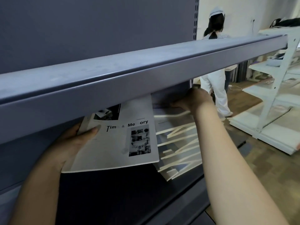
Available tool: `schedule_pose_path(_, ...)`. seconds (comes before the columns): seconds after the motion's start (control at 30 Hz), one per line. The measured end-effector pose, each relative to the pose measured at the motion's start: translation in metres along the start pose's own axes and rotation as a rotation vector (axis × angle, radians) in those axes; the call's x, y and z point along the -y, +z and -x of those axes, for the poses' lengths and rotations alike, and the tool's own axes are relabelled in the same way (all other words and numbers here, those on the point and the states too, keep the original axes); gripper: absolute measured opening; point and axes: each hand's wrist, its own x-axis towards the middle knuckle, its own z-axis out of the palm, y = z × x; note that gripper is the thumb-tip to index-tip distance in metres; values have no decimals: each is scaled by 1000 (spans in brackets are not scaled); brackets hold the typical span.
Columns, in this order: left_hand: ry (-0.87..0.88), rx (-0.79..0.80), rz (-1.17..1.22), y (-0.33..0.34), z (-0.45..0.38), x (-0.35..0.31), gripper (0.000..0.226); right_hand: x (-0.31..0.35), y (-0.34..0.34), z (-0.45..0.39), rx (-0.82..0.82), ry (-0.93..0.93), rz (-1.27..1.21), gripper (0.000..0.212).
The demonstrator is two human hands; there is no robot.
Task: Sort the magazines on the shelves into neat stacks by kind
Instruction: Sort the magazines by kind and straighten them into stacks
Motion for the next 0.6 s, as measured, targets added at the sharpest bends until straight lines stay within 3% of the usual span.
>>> schedule_pose_path(0.1,23,-31,7,5,9,2,13,-1,0,9,-23,-33,0,52)
schedule_pose_path(0.27,3,-107,-13,1,25,13,14,3,2,24,-57,2,-203,46)
schedule_pose_path(0.43,-51,-223,29,-6,57,21,16,12,4,40,-89,-110,-256,38)
schedule_pose_path(0.6,-112,-356,64,-23,103,28,17,41,25,66,8,-339,-184,37)
